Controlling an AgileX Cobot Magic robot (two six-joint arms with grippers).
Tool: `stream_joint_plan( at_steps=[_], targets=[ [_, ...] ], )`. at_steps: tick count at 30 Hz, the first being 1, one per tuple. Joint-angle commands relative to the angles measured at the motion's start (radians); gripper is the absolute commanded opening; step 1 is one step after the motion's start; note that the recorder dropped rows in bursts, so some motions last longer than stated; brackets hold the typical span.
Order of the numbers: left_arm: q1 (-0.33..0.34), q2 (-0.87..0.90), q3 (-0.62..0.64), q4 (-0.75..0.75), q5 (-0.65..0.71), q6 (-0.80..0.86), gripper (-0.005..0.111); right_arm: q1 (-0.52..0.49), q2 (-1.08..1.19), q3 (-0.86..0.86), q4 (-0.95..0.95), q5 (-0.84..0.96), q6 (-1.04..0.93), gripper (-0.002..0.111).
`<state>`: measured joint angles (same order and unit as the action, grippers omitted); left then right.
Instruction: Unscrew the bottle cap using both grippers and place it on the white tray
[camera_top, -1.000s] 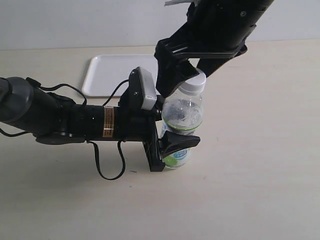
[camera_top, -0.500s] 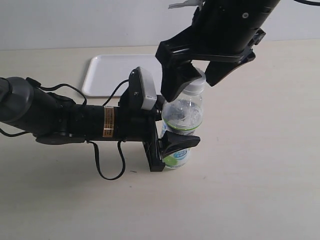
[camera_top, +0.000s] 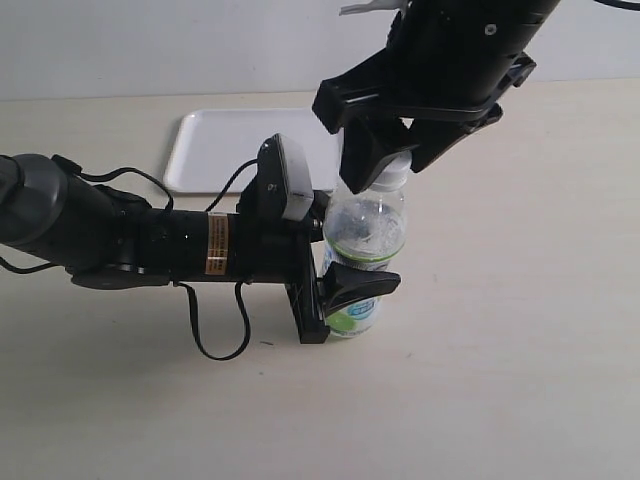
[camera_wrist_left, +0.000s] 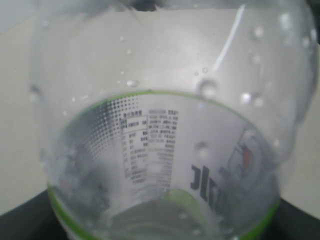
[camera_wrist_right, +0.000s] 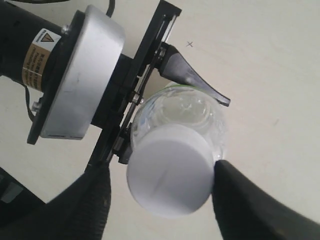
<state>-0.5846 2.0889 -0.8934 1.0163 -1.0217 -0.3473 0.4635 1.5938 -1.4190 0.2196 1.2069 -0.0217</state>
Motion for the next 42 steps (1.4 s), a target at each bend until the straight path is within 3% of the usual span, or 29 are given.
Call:
stream_joint_plan(
  at_steps=[1, 10, 14, 31, 33, 41, 42],
  targets=[
    [-0.002, -0.012, -0.002, -0.009, -0.036, -0.001, 0.0, 0.002, -0.001, -0.008, 0.004, -0.024, 0.022, 0.048],
    [-0.002, -0.012, -0.002, -0.009, -0.036, -0.001, 0.0, 0.002, -0.001, -0.008, 0.004, -0.078, 0.022, 0.048],
    [-0.002, -0.012, -0.002, -0.009, -0.036, -0.001, 0.0, 0.002, -0.001, -0.008, 0.004, -0.077, -0.003, 0.056],
    [-0.002, -0.012, -0.002, -0.009, -0.036, -0.003, 0.0, 0.002, 0.003, -0.008, -0.051, -0.055, -0.015, 0.054],
    [-0.002, -0.012, -0.002, -0.009, -0.036, -0.003, 0.0, 0.002, 0.008, -0.008, -0.051, -0.053, -0.012, 0.05],
    [-0.002, -0.012, -0.002, -0.01, -0.036, -0.003, 0.0, 0.002, 0.01, -0.008, -0.036, -0.047, -0.012, -0.001],
    [-0.002, -0.012, -0.002, -0.01, -0.036, -0.003, 0.0, 0.002, 0.01, -0.008, -0.036, -0.047, -0.01, 0.0]
  ],
)
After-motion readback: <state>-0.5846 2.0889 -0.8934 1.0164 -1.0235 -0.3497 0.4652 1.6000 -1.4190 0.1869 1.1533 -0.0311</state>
